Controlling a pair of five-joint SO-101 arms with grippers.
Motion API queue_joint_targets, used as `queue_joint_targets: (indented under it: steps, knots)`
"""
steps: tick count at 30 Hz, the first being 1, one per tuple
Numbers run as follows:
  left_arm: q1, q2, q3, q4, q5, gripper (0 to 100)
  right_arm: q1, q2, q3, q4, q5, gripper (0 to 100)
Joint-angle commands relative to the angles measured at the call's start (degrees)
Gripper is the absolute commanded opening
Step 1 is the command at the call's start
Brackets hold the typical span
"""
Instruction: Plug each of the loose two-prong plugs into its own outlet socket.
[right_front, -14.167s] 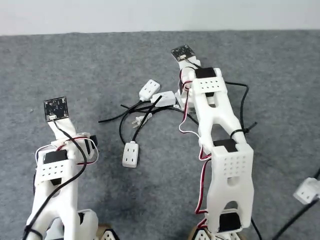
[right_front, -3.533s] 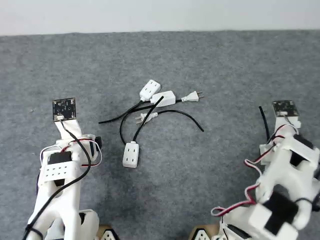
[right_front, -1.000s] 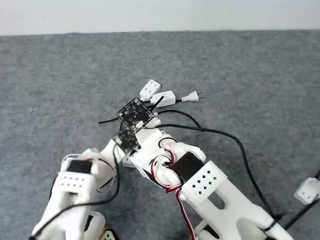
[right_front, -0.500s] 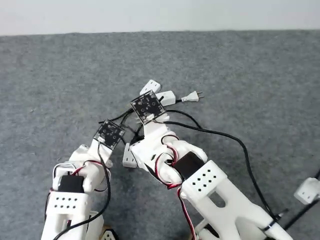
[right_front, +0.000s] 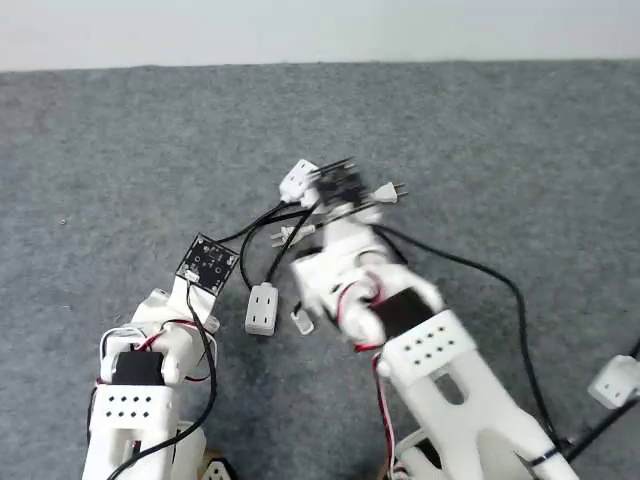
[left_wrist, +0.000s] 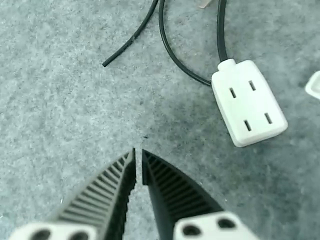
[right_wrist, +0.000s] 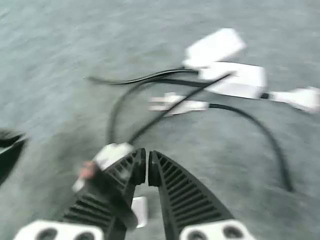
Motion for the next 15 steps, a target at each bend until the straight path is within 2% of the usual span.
queue_joint_targets:
  steps: [1,7,10,13,15]
  knots:
    - [-0.44,-0.7,-0.66,-1.41,0.44,2,7.43,0.04,-0.35,-0.84,3.52,0.8]
    - [-0.44,-0.7,-0.66,-1.41,0.44,2,12.35,0.04,-0.62,-1.19,6.77,1.3]
    - [-0.44,-0.79,-0.57,-1.32,0.44,2,13.85,-0.04,-0.79,-1.36,6.42,8.9]
    - [-0.44,-0.79,-0.57,-1.32,0.44,2,14.02,-0.04,-2.02,-1.19,2.73,18.8]
    - [-0.44,-0.88,-0.57,-1.32,0.44,2,15.08,-0.13,-3.6,-1.1,-1.32,17.9]
